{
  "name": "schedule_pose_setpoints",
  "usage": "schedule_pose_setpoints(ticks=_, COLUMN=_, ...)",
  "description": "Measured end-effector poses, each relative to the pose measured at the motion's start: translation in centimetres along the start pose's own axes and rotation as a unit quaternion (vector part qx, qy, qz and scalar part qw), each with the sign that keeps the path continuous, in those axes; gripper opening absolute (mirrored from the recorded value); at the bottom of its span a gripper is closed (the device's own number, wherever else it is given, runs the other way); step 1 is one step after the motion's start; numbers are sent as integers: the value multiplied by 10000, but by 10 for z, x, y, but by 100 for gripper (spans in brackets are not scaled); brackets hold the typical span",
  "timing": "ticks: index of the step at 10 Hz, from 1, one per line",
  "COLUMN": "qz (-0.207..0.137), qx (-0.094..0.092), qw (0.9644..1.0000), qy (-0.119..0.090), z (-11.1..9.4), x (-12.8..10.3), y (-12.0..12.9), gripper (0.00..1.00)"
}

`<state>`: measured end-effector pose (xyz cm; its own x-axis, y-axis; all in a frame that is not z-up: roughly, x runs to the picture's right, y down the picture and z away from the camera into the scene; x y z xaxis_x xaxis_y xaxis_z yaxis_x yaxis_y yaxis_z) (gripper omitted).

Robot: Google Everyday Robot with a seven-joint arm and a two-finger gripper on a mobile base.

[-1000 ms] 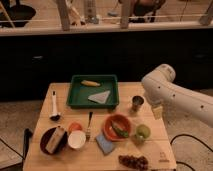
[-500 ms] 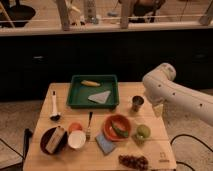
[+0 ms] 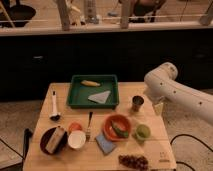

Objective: Stack cups on top of each other

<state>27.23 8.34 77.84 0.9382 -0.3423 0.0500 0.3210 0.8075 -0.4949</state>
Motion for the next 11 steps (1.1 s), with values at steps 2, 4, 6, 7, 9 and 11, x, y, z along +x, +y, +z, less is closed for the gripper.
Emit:
schedule_pose_setpoints(ticks=2, qz=-15, qx=21, qw=10000, qy=-60, z=6, x=1, y=-2, gripper=80)
schedule_pose_setpoints(ticks=4, qz=-79, qx=63, qw=9999, qy=-130, z=12, x=4, y=-7, gripper=80)
schedule_pose_setpoints(ticks=6, qz=-102, qx=86, qw=9998, qy=-168, z=16, x=5, y=-9, gripper=80)
schedule_pose_setpoints(ticks=7, qz=-116, qx=101, qw=9997, qy=-195, z=19, x=6, y=-10, gripper=80)
schedule_pose_setpoints(ticks=9, qz=-159, qx=125, qw=9995, qy=-245, z=26, x=8, y=-13, gripper=80)
schedule_pose_setpoints(ticks=11, qz=-201, qx=147, qw=9993, qy=-283, z=31, x=9, y=-16, gripper=80)
